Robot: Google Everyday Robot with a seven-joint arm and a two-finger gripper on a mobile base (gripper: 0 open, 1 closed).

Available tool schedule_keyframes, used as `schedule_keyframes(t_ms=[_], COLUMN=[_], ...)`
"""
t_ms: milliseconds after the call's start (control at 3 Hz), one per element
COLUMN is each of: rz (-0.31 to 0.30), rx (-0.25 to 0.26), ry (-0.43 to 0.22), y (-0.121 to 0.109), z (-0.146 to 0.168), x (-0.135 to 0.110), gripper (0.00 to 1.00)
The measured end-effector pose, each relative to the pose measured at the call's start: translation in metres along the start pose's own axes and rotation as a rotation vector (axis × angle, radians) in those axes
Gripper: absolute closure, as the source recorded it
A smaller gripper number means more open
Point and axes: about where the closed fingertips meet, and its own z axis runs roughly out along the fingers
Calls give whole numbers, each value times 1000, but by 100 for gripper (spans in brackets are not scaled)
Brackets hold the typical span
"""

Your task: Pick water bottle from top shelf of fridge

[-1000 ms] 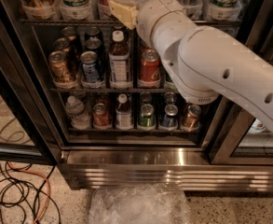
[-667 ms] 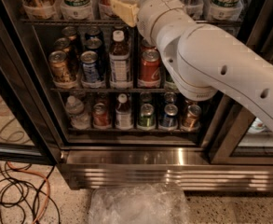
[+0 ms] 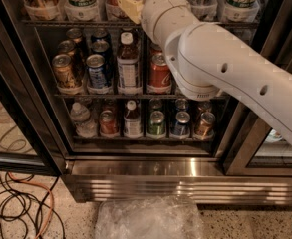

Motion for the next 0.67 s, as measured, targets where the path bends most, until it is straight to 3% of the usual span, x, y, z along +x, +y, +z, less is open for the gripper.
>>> schedule_keyframes(t_ms=[333,667], rz=[0,0], rx=[0,0], ry=[0,0], y=[0,0], z=[0,0], x=[0,0], gripper=[25,33])
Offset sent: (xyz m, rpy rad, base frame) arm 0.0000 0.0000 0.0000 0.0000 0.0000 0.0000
